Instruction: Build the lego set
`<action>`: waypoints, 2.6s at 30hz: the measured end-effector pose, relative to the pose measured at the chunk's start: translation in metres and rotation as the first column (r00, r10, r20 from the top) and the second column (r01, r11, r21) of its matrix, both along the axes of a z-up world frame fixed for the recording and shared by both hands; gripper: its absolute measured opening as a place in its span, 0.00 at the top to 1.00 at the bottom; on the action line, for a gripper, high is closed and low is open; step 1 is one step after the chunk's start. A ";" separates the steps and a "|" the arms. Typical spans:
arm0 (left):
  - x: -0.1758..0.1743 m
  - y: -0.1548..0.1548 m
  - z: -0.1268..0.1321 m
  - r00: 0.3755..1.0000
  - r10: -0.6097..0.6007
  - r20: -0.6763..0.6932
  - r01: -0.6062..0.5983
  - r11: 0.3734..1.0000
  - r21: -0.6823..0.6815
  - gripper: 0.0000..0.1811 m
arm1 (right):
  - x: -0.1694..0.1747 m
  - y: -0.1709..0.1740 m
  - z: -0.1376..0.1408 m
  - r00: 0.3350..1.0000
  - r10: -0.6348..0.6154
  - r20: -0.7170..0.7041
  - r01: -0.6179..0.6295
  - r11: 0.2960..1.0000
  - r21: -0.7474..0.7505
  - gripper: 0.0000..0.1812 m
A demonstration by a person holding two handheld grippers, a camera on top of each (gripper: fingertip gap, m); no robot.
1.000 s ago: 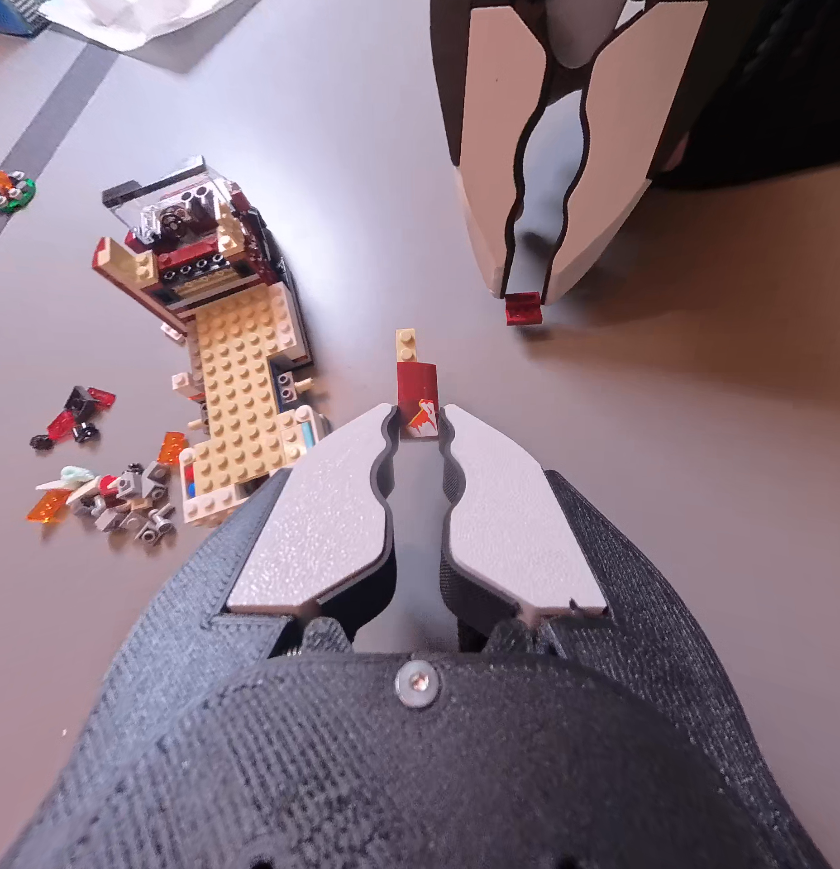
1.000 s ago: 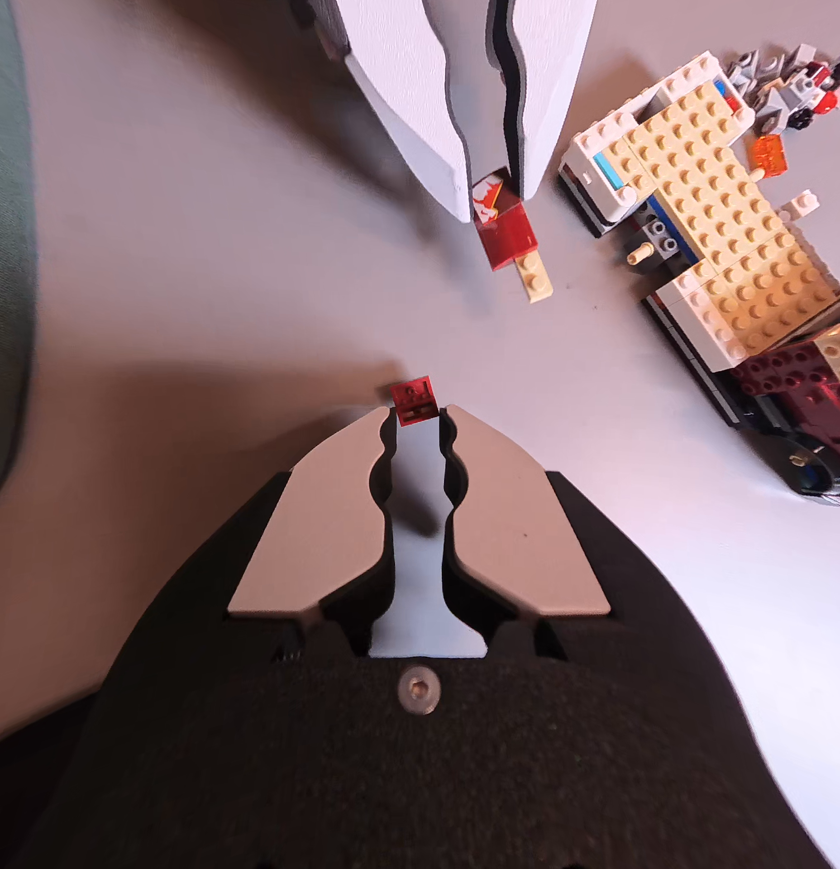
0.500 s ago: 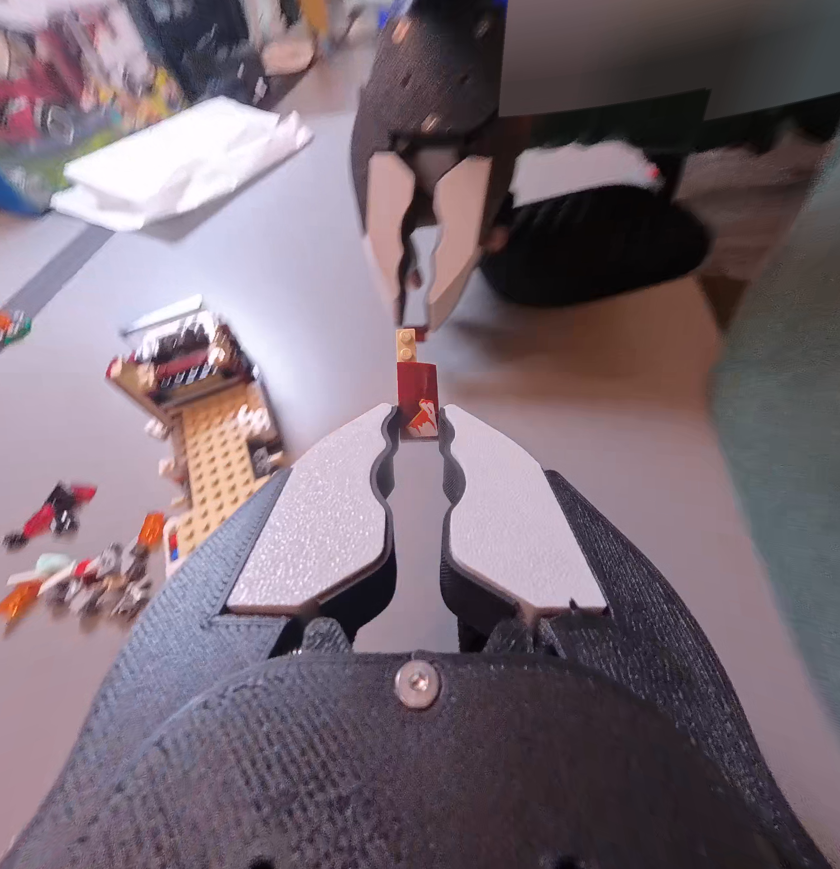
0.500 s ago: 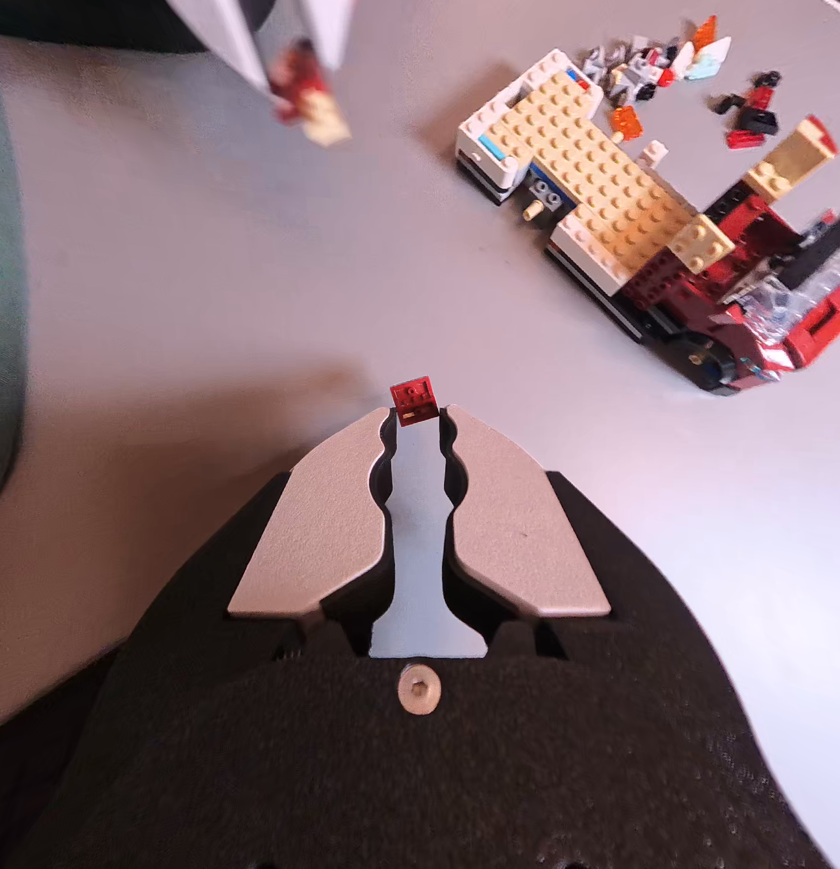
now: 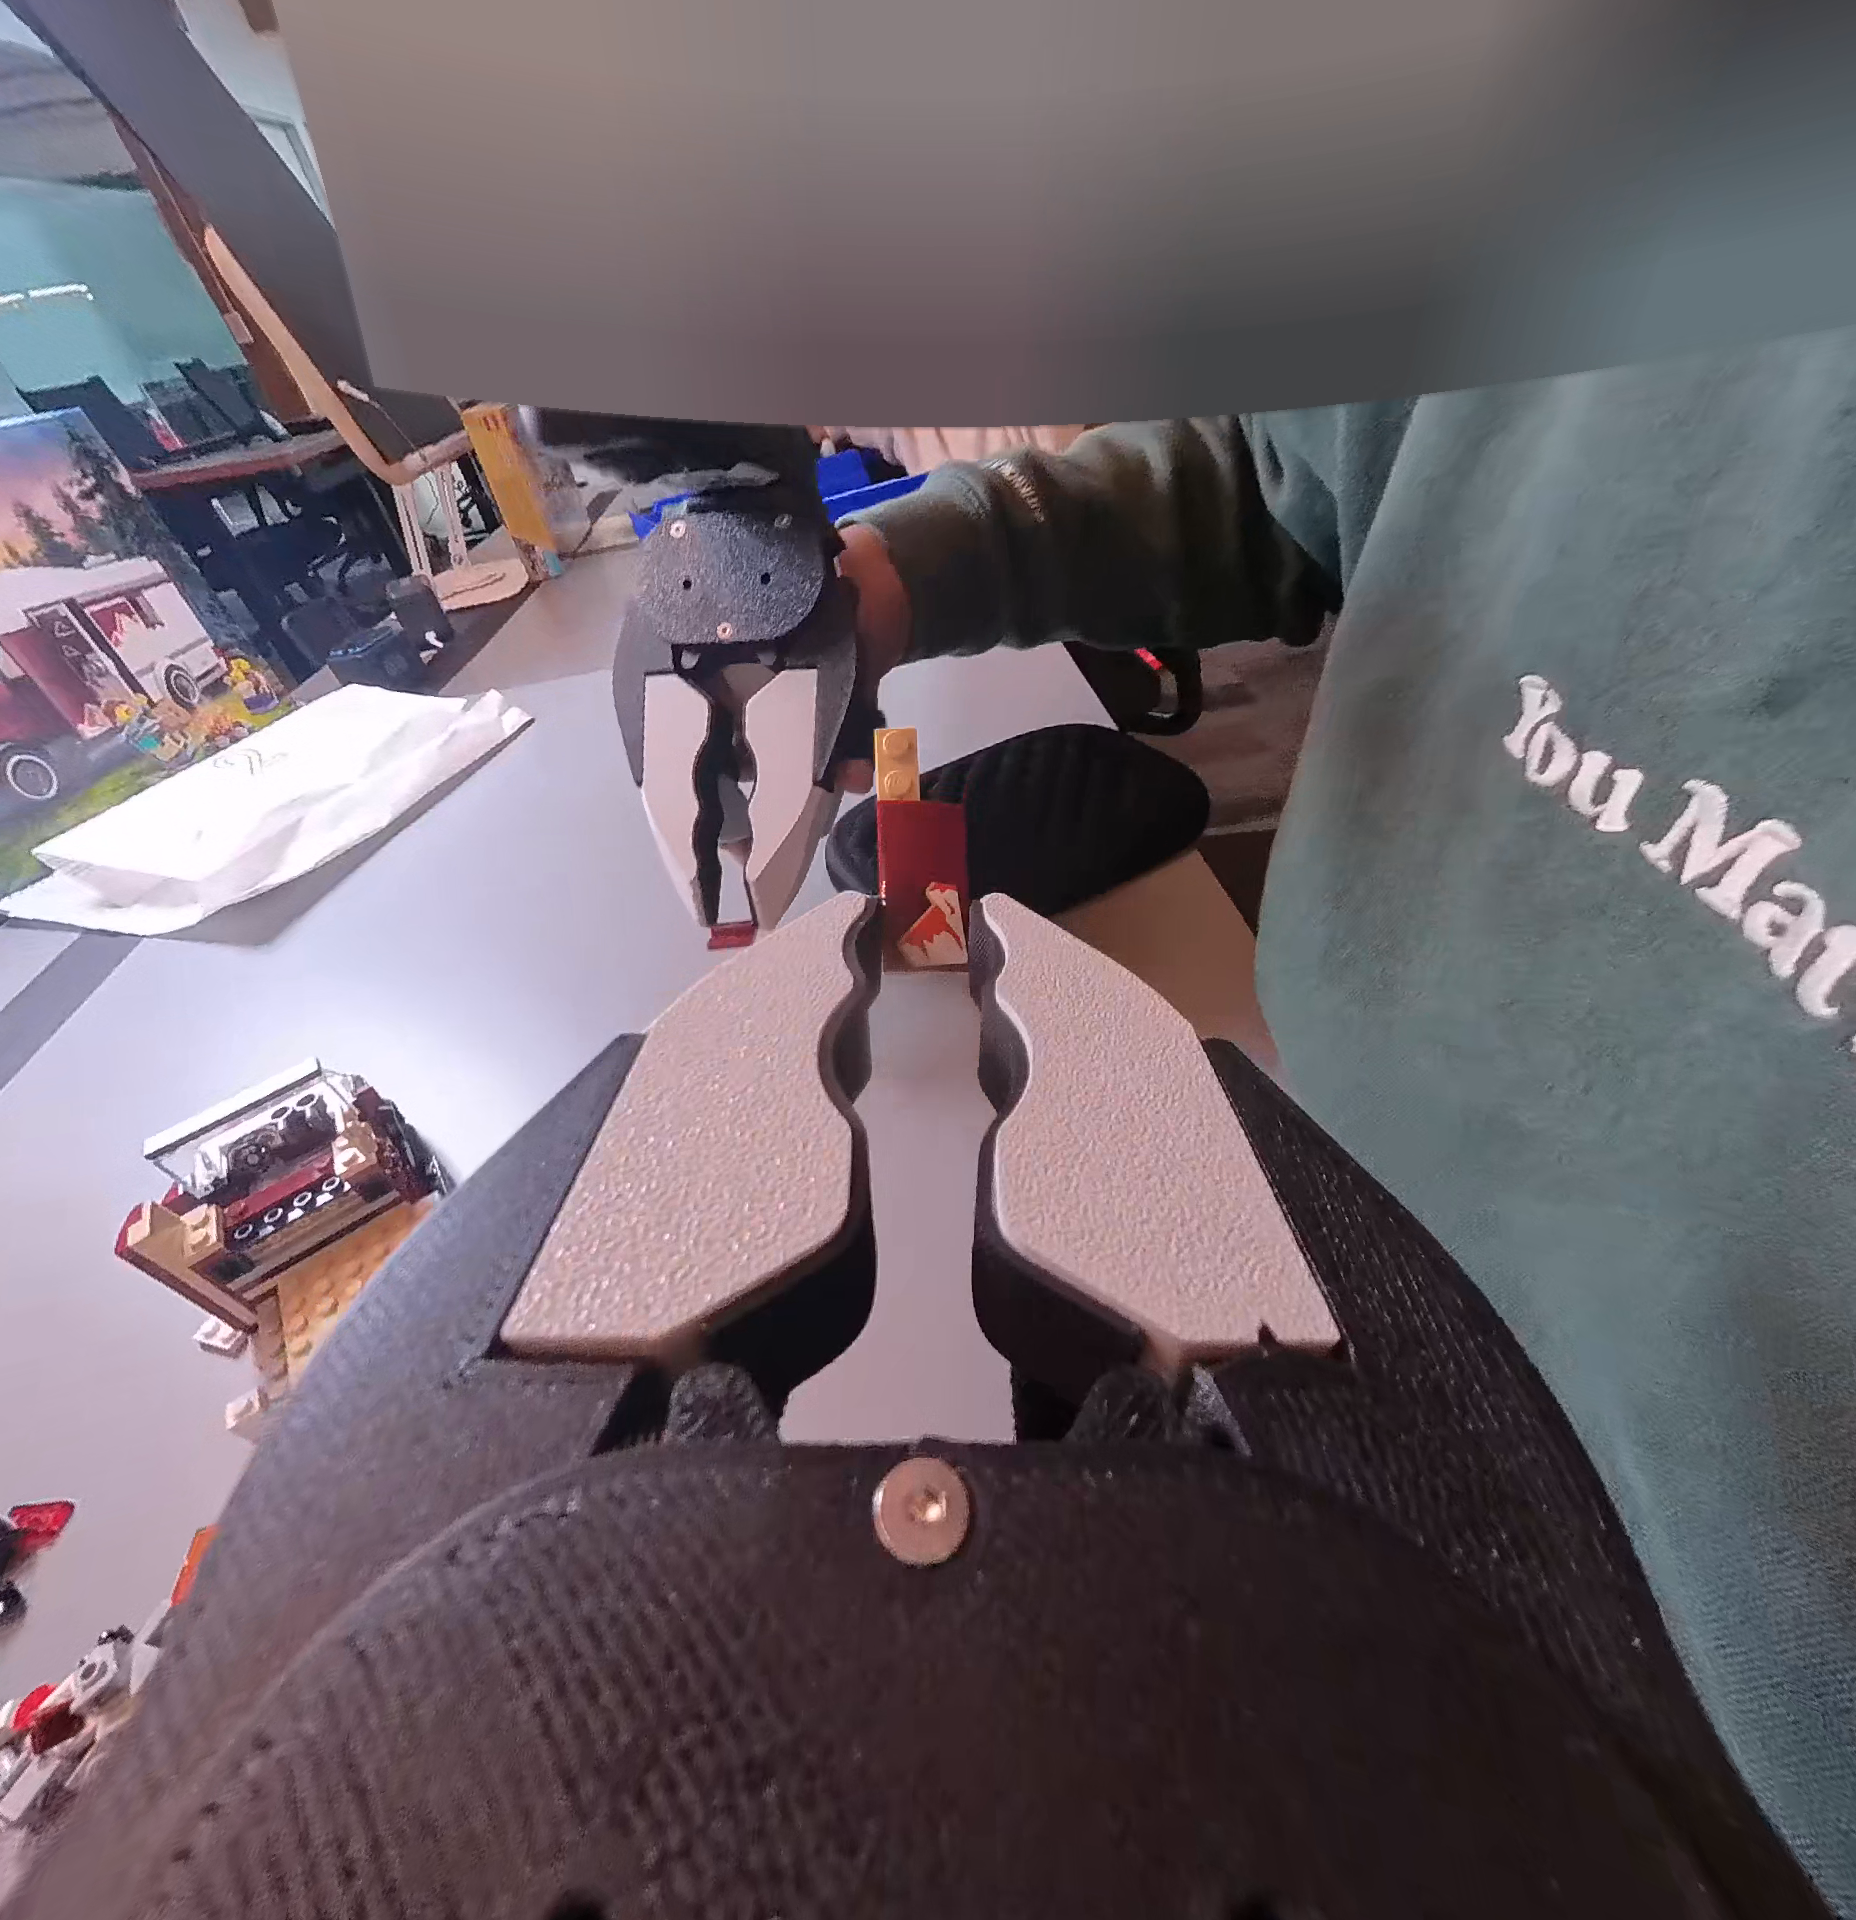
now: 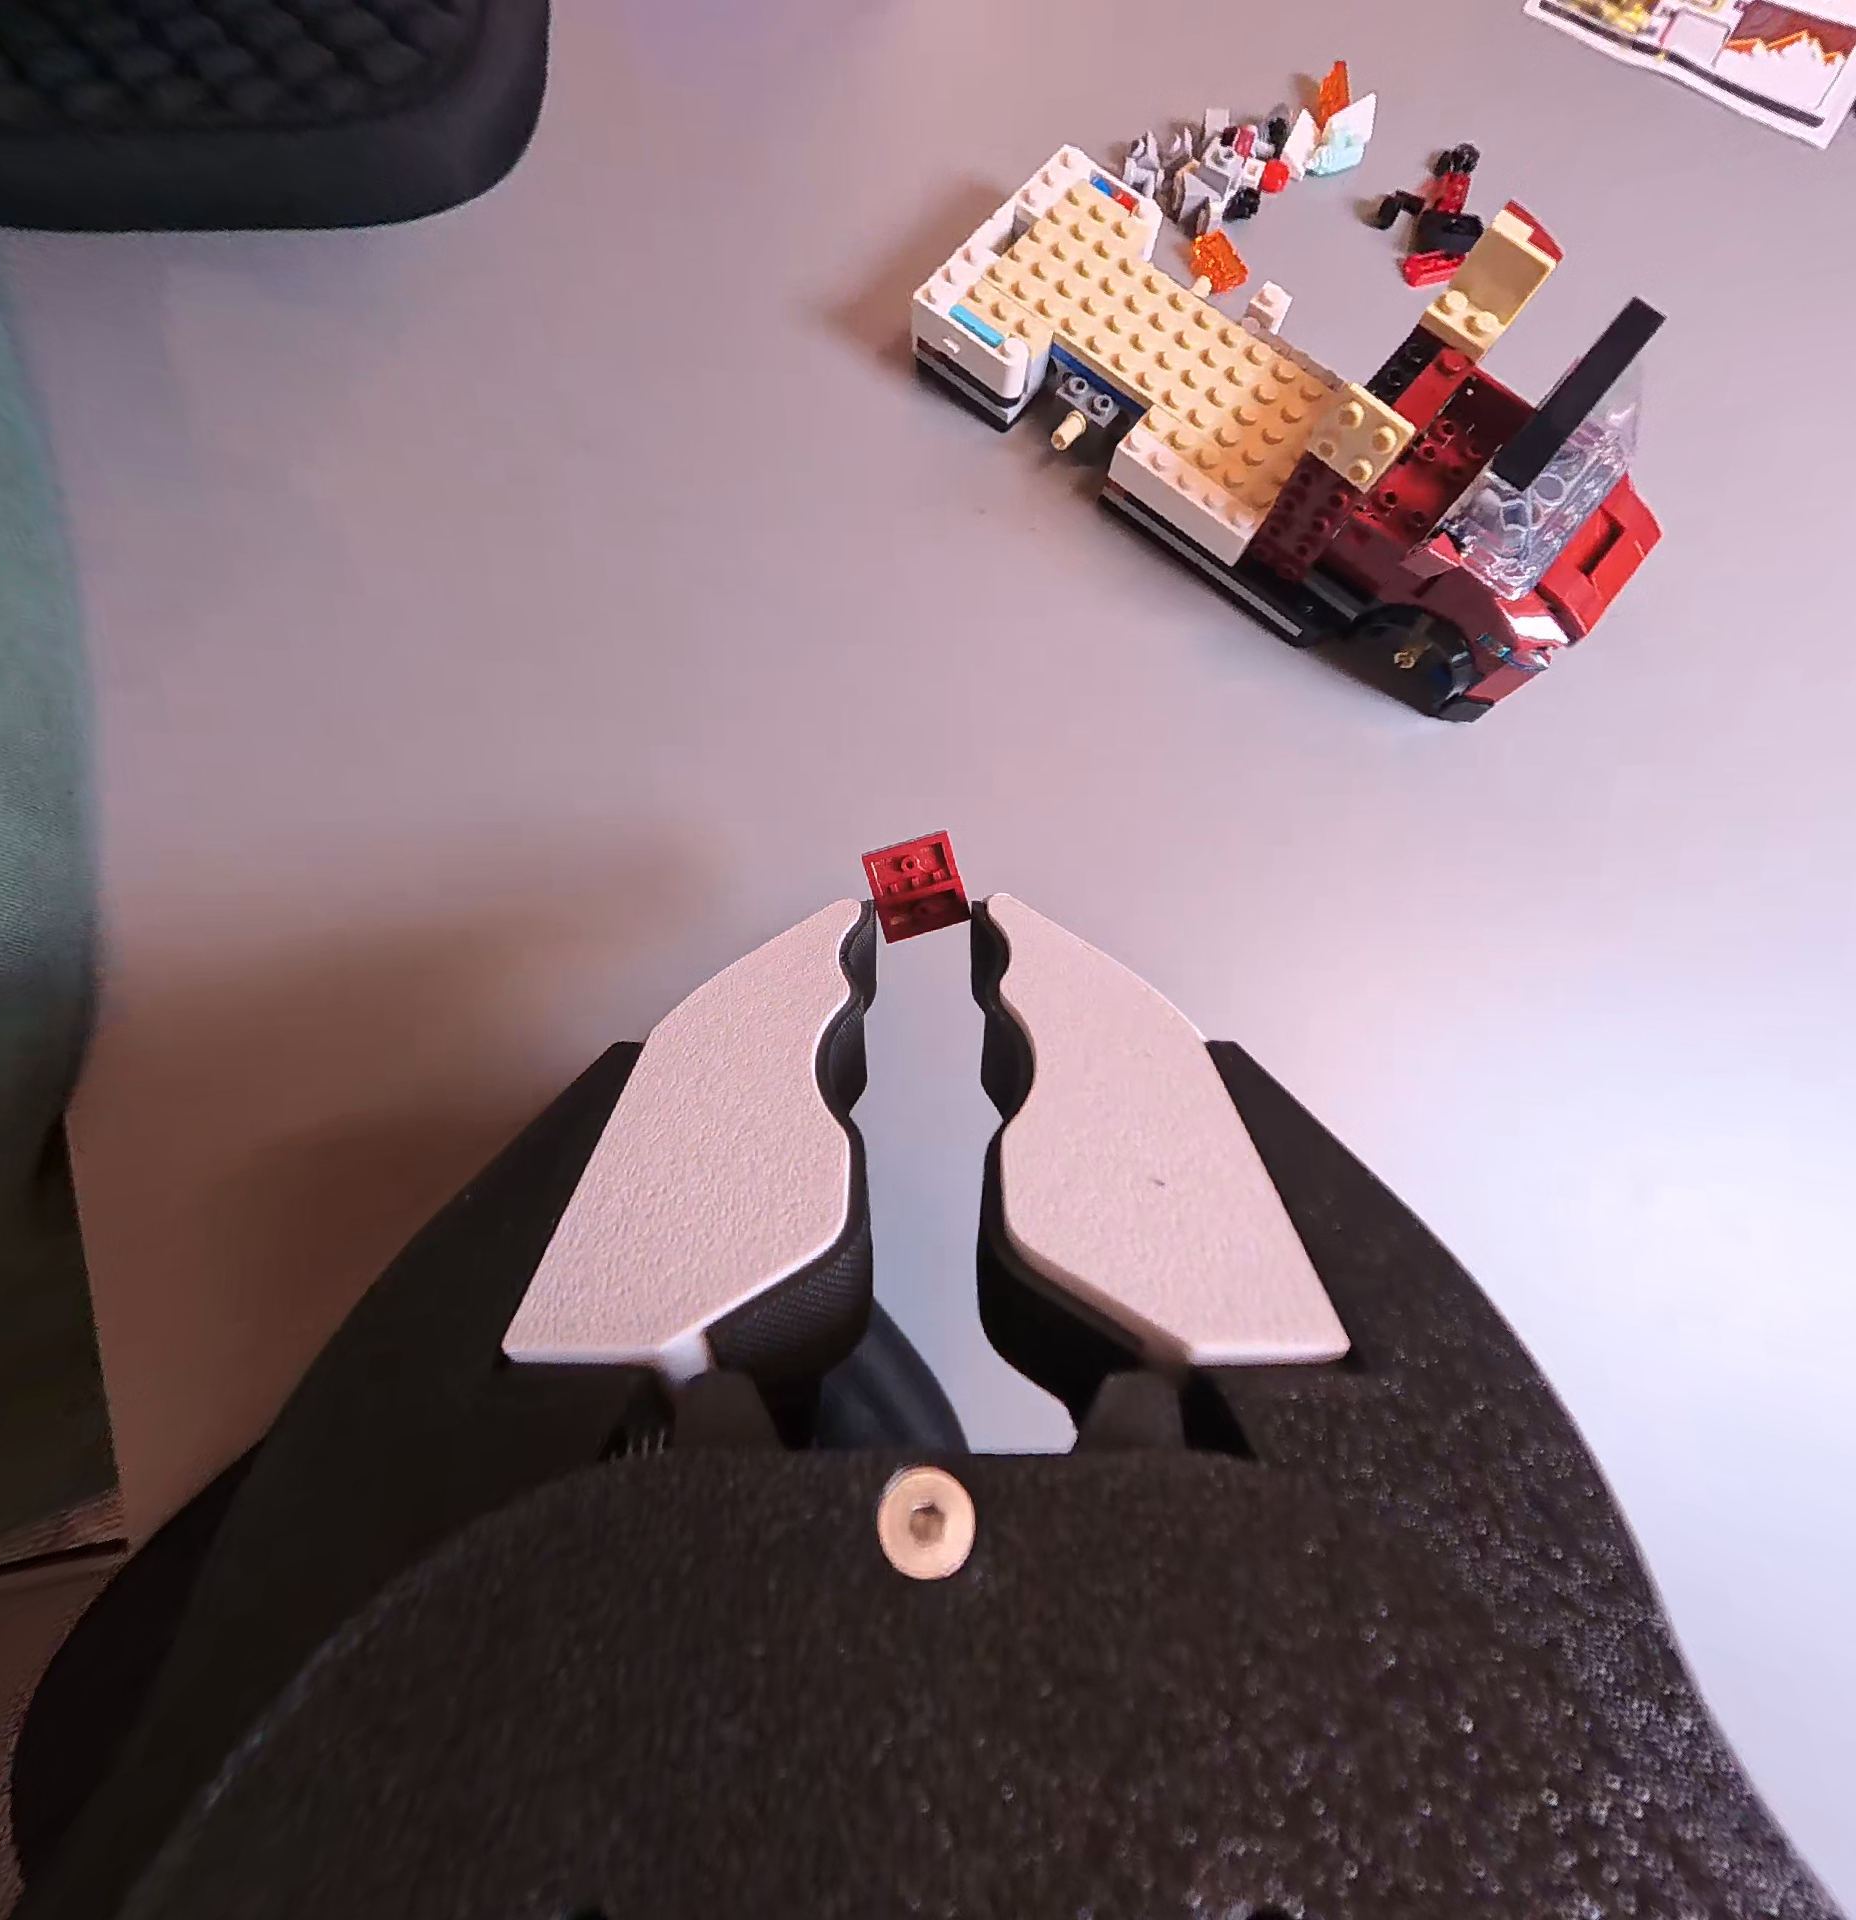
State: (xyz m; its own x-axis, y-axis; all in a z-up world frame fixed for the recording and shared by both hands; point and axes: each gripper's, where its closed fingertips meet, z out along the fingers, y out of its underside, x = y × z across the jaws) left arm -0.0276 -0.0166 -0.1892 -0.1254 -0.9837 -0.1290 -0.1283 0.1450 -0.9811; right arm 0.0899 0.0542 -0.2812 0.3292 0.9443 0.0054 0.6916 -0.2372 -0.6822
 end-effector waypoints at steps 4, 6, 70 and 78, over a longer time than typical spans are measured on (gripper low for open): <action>0.003 0.015 -0.020 0.995 0.053 -0.086 -0.057 0.998 -0.037 0.91 | -0.006 -0.007 0.004 1.000 0.015 0.000 -0.015 1.000 0.006 0.91; 0.006 0.029 -0.044 0.976 0.098 -0.192 -0.116 0.989 -0.087 0.91 | -0.011 -0.011 0.003 0.999 0.043 0.003 -0.043 0.999 -0.004 0.91; 0.011 0.064 -0.140 0.779 0.194 -0.596 -0.322 0.940 -0.114 0.83 | -0.069 0.002 -0.034 0.963 -0.260 0.073 0.265 0.962 -0.070 0.91; 0.016 0.050 -0.140 0.786 0.179 -0.591 -0.290 0.952 -0.098 0.89 | -0.069 0.004 -0.045 0.912 -0.385 0.144 0.400 0.911 -0.102 0.91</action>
State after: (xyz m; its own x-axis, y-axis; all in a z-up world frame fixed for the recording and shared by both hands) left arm -0.0116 0.0329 -0.3291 0.1164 -0.9909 0.0674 -0.6780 -0.1289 -0.7237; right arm 0.0212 0.0583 -0.3259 0.6775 0.7342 -0.0435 0.5985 -0.5846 -0.5478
